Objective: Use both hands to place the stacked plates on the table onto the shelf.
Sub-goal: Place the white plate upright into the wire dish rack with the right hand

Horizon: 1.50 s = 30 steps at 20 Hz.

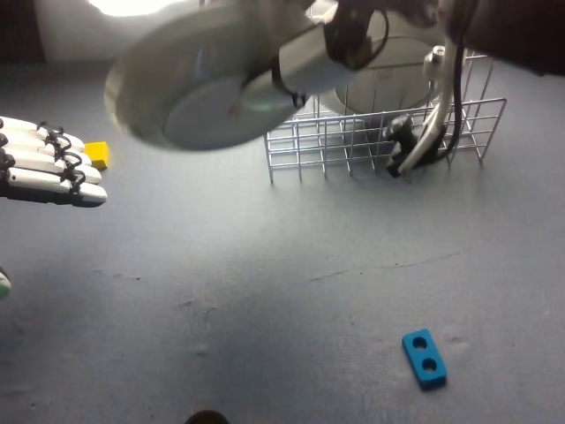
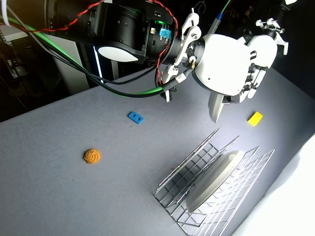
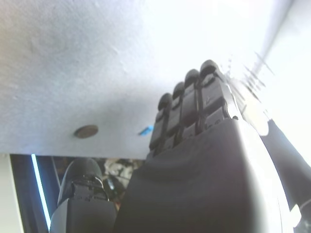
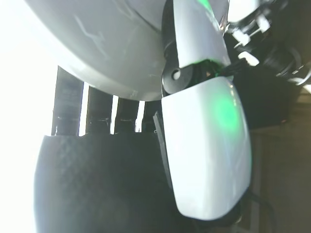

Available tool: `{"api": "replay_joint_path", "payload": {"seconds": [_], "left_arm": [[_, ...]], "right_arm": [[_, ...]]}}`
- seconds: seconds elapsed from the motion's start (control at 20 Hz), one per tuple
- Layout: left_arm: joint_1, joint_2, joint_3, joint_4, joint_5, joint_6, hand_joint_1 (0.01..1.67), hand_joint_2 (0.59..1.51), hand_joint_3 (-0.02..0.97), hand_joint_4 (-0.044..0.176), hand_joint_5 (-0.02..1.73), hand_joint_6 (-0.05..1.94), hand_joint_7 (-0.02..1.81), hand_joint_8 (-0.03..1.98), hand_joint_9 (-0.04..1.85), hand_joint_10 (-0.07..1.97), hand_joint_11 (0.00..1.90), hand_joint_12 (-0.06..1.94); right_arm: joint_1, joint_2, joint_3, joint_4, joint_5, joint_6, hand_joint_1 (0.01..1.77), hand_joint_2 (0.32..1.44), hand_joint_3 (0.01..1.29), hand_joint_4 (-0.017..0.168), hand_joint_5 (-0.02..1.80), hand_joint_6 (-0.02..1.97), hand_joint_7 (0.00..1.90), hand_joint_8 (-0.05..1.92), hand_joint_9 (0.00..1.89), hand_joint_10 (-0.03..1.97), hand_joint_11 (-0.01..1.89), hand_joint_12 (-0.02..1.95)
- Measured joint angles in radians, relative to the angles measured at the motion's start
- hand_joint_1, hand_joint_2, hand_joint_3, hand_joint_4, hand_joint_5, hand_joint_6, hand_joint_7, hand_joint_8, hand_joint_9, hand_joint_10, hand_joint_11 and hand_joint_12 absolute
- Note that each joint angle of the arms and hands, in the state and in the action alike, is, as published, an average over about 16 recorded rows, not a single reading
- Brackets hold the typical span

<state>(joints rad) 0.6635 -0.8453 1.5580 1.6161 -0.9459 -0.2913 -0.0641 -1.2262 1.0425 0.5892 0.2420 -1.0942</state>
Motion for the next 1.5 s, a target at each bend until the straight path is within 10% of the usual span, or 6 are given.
{"api": "replay_joint_path", "payload": {"seconds": [1.5], "left_arm": [[-0.041,-0.022,0.045,-0.006,-0.022,-0.025,0.02,1.117,0.02,-0.002,0.02,0.01,0.02,0.01,0.02,0.01,0.01,0.01]], "right_arm": [[-0.049,0.078,0.087,0.085,0.057,0.023,1.37,0.96,0.02,-0.001,0.98,0.89,1.1,0.68,1.03,1.02,0.86,1.11]]}}
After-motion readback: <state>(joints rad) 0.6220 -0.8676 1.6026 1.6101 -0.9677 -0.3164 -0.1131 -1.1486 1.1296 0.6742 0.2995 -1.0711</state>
